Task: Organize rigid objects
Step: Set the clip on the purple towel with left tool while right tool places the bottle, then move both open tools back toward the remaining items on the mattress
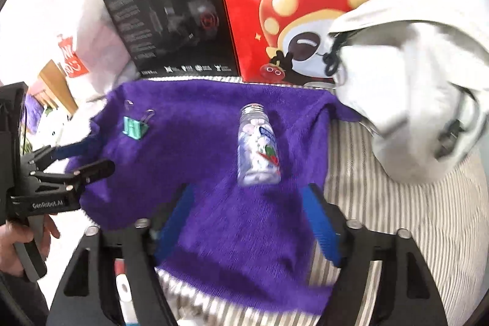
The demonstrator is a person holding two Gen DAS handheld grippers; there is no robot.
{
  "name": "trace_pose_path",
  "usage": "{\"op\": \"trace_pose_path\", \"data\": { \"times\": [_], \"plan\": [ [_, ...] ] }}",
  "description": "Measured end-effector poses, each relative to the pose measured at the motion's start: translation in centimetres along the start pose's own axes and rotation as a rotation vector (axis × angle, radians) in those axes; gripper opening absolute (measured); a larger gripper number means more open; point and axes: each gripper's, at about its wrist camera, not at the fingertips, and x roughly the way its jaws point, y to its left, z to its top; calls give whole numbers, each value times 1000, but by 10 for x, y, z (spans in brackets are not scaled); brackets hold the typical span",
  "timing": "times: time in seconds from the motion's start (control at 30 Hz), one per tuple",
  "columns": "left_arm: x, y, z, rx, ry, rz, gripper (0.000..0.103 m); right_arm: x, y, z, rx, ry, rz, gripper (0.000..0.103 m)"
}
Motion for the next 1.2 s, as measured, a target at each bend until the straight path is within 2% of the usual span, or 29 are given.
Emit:
{"op": "trace_pose_path", "data": {
  "times": [0.03, 0.07, 0.1, 0.2, 0.37, 0.47, 0.53, 0.67, 0.8, 1.0, 1.2],
  "plan": [
    [-6, 0, -5, -12, -3, -10, 101, -7, 2, -5, 11, -11, -9, 92],
    [-13, -2, -12, -30, -6, -19, 101, -13, 4, -10, 19, -19, -21, 102],
    [-17, 0, -15, -44, -5, -27, 101, -18, 6, -15, 23, -24, -31, 103],
    [-26, 5, -39, -67, 5, -43, 101, -38, 9, -36, 39, -30, -34, 103],
    [-27, 2, -76, -55, 41, 1, 101, -57, 18, -75, 59, -8, -7, 103],
    [-36, -5, -98, -65, 35, -47, 101, -64, 21, -96, 90, -2, 7, 103],
    [-38, -11, -108, -47, 22, -16, 100, -70, 19, -110, 113, -4, 19, 103],
    [-33, -21, -118, -6, 25, 53, 100, -76, 16, -135, 130, 11, 31, 103],
    [-29, -15, -113, -51, 13, 48, 100, -81, 11, -148, 137, 19, 39, 103],
    [-21, -10, -103, -68, 7, 78, 102, -87, 6, -156, 141, 20, 50, 103],
    [-22, 3, -108, -62, 39, 167, 100, -88, 8, -159, 125, 28, 62, 103]
  ]
}}
